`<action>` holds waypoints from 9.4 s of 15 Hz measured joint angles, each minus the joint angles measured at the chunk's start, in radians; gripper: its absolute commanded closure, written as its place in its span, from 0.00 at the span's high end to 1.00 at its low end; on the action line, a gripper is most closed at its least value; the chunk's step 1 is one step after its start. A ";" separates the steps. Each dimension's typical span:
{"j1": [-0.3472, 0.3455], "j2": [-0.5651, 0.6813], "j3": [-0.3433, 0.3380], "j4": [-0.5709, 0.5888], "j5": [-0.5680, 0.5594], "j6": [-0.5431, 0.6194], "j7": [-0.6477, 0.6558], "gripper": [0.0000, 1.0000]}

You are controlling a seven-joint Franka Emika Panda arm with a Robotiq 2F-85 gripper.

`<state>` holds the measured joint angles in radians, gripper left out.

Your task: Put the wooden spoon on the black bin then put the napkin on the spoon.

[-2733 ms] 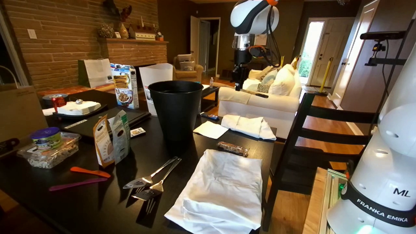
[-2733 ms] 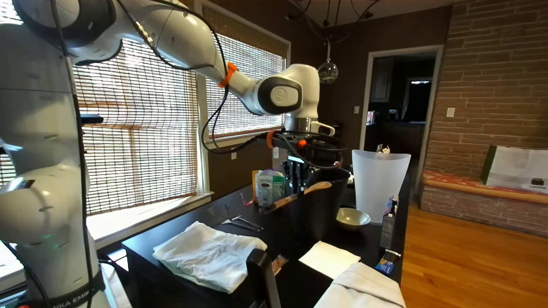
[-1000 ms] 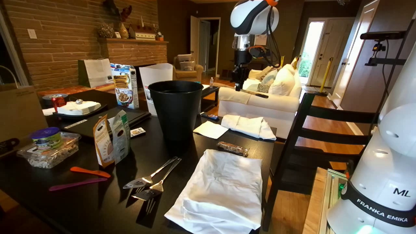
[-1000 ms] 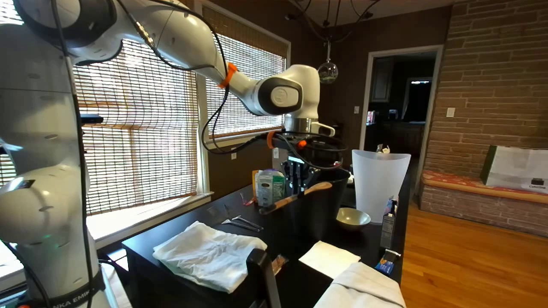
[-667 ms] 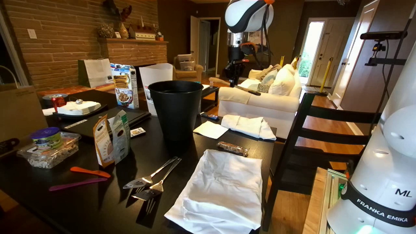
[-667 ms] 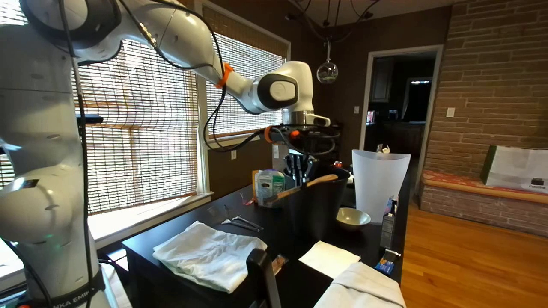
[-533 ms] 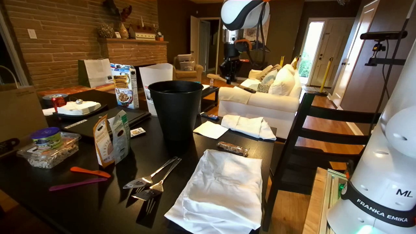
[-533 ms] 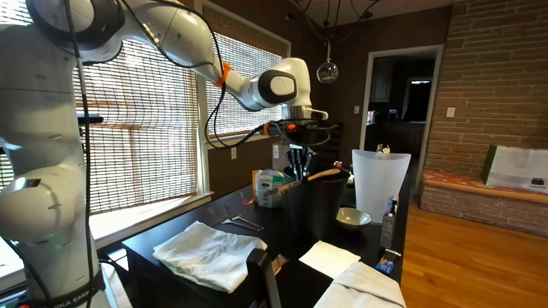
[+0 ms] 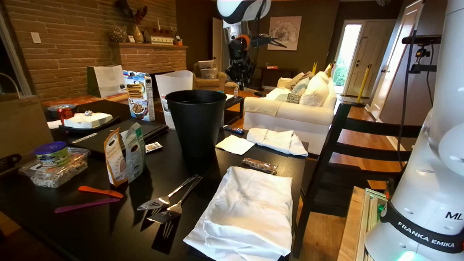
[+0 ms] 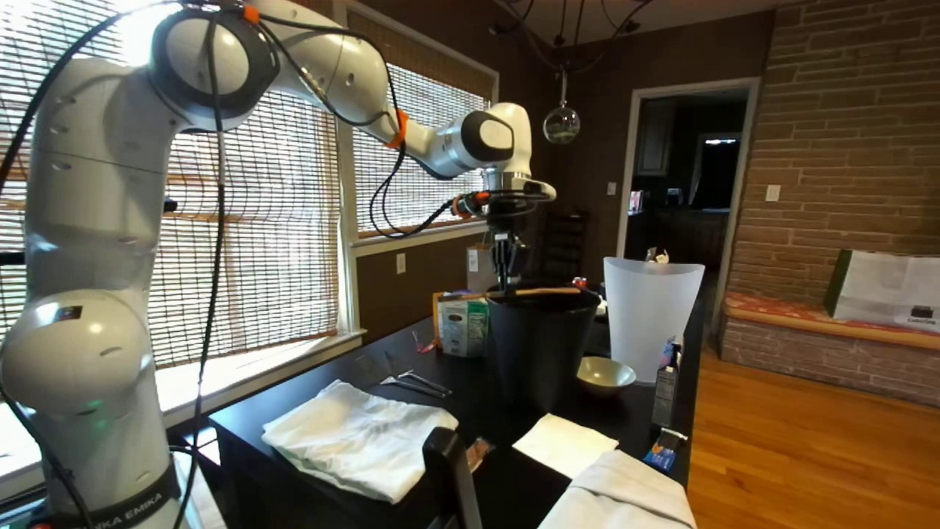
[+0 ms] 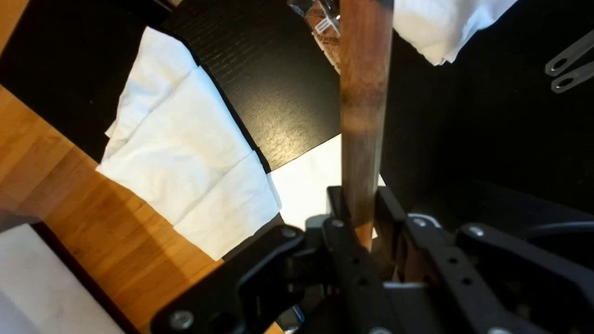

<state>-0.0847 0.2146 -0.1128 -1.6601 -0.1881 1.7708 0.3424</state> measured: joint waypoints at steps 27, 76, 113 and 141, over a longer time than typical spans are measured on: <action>0.032 0.294 0.000 0.406 0.155 -0.088 0.330 0.05; 0.018 0.694 0.005 0.967 0.265 -0.092 0.782 0.85; -0.170 0.534 -0.109 0.784 0.201 -0.243 0.298 1.00; -0.158 0.213 -0.098 0.003 0.274 0.064 -0.052 1.00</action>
<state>-0.2426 0.4278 -0.2109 -1.6570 0.0856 1.8350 0.2903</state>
